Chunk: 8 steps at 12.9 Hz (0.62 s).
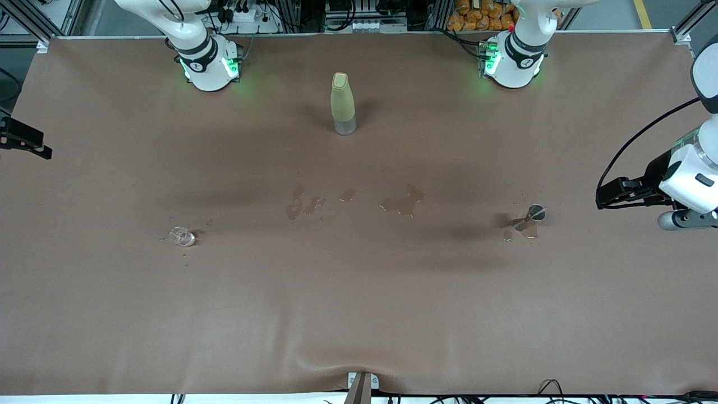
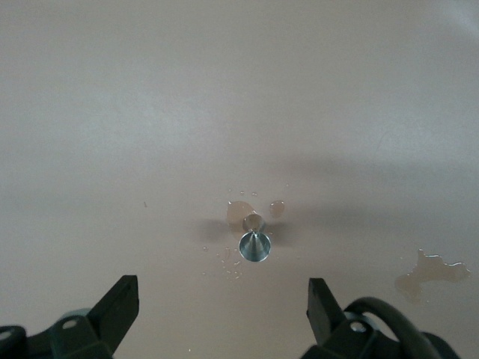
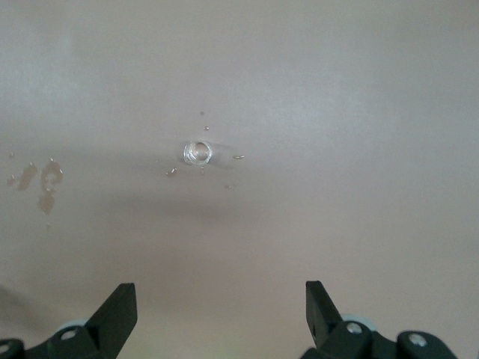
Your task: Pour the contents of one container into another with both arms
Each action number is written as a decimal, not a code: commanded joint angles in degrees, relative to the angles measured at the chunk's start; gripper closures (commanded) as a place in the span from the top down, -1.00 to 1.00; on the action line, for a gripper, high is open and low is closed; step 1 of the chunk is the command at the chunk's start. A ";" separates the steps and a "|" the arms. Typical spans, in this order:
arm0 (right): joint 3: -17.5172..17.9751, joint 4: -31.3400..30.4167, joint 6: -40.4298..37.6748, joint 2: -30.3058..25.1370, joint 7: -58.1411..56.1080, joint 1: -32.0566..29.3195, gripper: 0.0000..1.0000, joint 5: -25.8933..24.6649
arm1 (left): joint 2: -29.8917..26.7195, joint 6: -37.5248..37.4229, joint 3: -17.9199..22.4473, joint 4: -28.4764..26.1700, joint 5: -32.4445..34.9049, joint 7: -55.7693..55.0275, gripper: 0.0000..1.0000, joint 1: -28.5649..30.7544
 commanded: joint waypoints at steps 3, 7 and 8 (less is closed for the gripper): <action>-5.28 -0.43 -1.28 -0.39 -30.86 0.85 1.00 -0.66 | -1.26 0.40 -0.26 -0.93 0.40 -0.24 1.00 -0.12; -7.22 -0.43 -0.94 -0.48 -62.51 0.76 1.00 -0.74 | -1.26 0.40 -0.26 -0.93 0.40 -0.41 1.00 -0.12; -7.83 -0.43 -0.50 -0.39 -69.20 0.76 1.00 -0.74 | -1.26 0.40 -0.26 -0.93 0.40 -0.41 1.00 -0.20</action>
